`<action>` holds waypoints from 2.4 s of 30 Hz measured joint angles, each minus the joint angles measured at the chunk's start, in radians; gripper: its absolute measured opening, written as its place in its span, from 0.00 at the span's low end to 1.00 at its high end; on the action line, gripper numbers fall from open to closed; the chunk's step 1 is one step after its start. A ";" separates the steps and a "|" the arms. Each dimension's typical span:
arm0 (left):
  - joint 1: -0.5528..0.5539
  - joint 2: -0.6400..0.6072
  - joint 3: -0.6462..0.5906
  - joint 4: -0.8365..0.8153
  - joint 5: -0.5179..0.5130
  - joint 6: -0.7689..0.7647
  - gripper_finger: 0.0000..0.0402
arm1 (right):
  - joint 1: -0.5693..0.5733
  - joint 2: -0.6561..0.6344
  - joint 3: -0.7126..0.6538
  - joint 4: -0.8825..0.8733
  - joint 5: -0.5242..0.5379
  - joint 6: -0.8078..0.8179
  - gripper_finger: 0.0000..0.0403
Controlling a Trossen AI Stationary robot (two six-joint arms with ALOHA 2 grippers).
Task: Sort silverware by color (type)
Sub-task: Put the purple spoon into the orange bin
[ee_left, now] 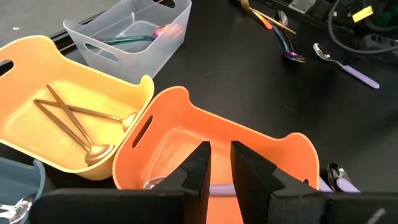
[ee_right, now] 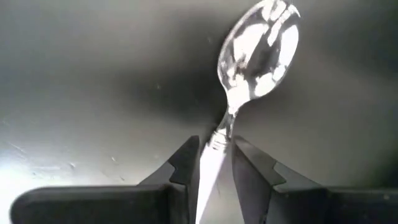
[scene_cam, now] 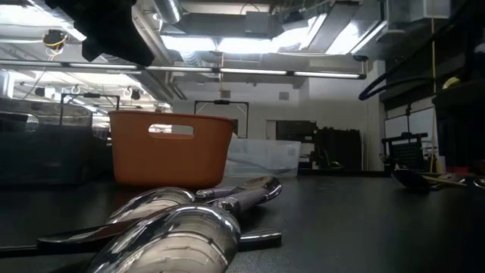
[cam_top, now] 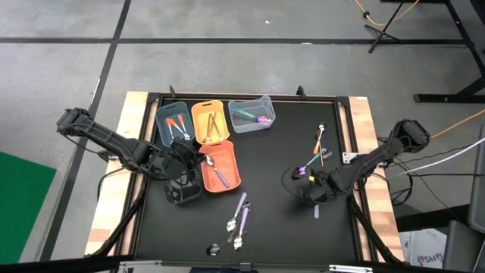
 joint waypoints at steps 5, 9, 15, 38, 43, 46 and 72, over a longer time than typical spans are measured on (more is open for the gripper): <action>0.000 0.000 0.000 0.000 0.000 0.000 0.14 | 0.045 0.000 0.000 -0.003 0.038 0.074 0.20; 0.000 0.000 0.000 0.000 0.000 0.000 0.14 | 0.060 0.000 0.000 -0.004 0.070 0.082 0.20; 0.000 0.000 0.000 0.000 0.000 0.000 0.14 | 0.060 0.000 0.000 -0.006 0.095 0.102 0.20; 0.000 0.000 0.000 0.000 0.000 0.000 0.14 | 0.059 0.114 0.002 0.022 0.042 0.094 0.20; 0.000 0.000 0.000 0.000 0.000 0.000 0.14 | 0.059 0.114 0.002 0.026 0.043 0.094 0.13; 0.000 0.000 0.000 0.000 0.000 0.000 0.14 | 0.059 0.114 0.002 0.019 0.044 0.093 0.06; 0.000 0.000 0.000 0.006 0.000 0.000 0.14 | 0.042 0.119 0.104 0.031 0.380 -0.095 0.01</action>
